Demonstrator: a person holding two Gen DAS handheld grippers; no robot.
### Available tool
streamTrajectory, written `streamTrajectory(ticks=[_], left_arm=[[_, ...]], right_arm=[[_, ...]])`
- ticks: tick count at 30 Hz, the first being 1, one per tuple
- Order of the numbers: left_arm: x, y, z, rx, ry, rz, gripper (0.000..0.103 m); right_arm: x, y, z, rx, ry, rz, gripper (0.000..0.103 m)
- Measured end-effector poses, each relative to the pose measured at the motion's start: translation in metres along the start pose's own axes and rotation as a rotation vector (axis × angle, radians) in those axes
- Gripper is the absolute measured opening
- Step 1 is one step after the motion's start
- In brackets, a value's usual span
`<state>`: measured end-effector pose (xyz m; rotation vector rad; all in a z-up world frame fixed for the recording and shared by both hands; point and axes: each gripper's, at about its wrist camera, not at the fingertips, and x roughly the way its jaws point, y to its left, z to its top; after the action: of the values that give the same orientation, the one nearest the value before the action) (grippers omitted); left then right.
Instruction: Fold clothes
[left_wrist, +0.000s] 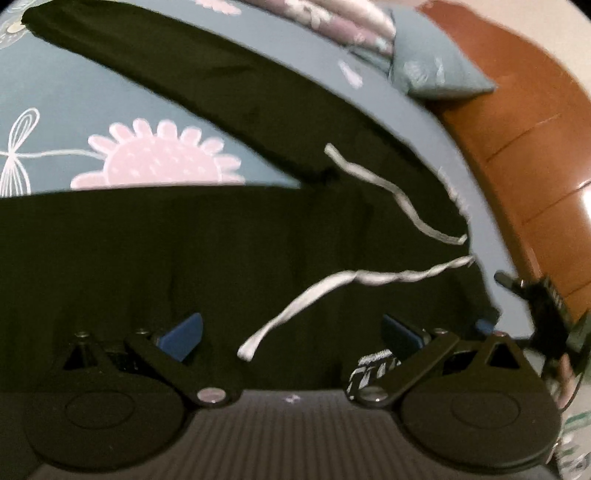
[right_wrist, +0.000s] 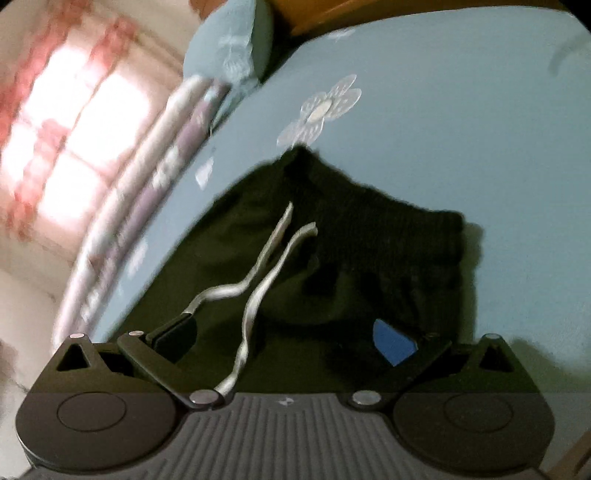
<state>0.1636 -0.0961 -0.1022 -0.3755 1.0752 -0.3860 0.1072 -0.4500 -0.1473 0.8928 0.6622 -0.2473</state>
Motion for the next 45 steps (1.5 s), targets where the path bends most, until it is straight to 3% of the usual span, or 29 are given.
streamTrajectory(ticks=[2, 5, 9, 12, 15, 17, 23, 25, 29, 31, 34, 37, 42, 44, 45], left_arm=[[0.004, 0.006, -0.004, -0.025, 0.017, 0.014, 0.102], [0.004, 0.014, -0.009, -0.035, 0.017, 0.005, 0.102], [0.002, 0.018, -0.011, -0.052, 0.013, -0.009, 0.102], [0.003, 0.017, -0.012, -0.041, 0.009, -0.017, 0.102], [0.002, 0.018, -0.013, -0.039, 0.005, -0.027, 0.102], [0.002, 0.02, -0.013, -0.048, 0.001, -0.036, 0.102], [0.005, 0.017, -0.013, -0.023, 0.0, -0.026, 0.102], [0.005, 0.018, -0.013, -0.025, -0.004, -0.029, 0.102], [0.005, 0.019, -0.014, -0.035, -0.016, -0.031, 0.102], [0.006, 0.016, -0.013, -0.02, -0.011, -0.02, 0.102], [0.007, 0.013, -0.013, -0.015, -0.009, -0.006, 0.102], [0.008, 0.011, -0.013, -0.007, -0.006, 0.008, 0.102], [0.01, 0.009, -0.012, -0.001, -0.003, 0.019, 0.102], [0.01, 0.008, -0.011, -0.003, -0.002, 0.023, 0.102], [0.011, 0.008, -0.01, -0.003, -0.001, 0.026, 0.102]], right_arm=[[-0.001, -0.008, 0.002, 0.041, -0.017, -0.05, 0.103], [-0.017, -0.028, 0.005, 0.193, -0.075, 0.07, 0.103], [-0.018, -0.007, 0.019, 0.107, -0.091, 0.173, 0.103], [0.004, 0.009, 0.026, 0.037, -0.009, 0.218, 0.103], [0.041, 0.012, 0.033, 0.009, 0.082, 0.155, 0.103], [0.055, 0.009, 0.037, -0.022, 0.092, 0.099, 0.101], [0.051, 0.008, 0.048, -0.047, 0.097, 0.127, 0.101], [0.03, 0.012, 0.046, -0.081, 0.047, 0.136, 0.103], [-0.003, 0.012, 0.051, -0.091, -0.15, 0.179, 0.103], [0.007, 0.01, 0.059, -0.053, -0.161, 0.226, 0.103], [0.041, 0.015, 0.067, -0.001, -0.084, 0.292, 0.103], [0.066, 0.036, 0.072, -0.05, -0.007, 0.334, 0.103], [0.105, 0.056, 0.085, -0.104, 0.068, 0.285, 0.103], [0.12, 0.054, 0.089, -0.104, 0.053, 0.215, 0.103], [0.124, 0.052, 0.092, -0.104, 0.035, 0.227, 0.103]])
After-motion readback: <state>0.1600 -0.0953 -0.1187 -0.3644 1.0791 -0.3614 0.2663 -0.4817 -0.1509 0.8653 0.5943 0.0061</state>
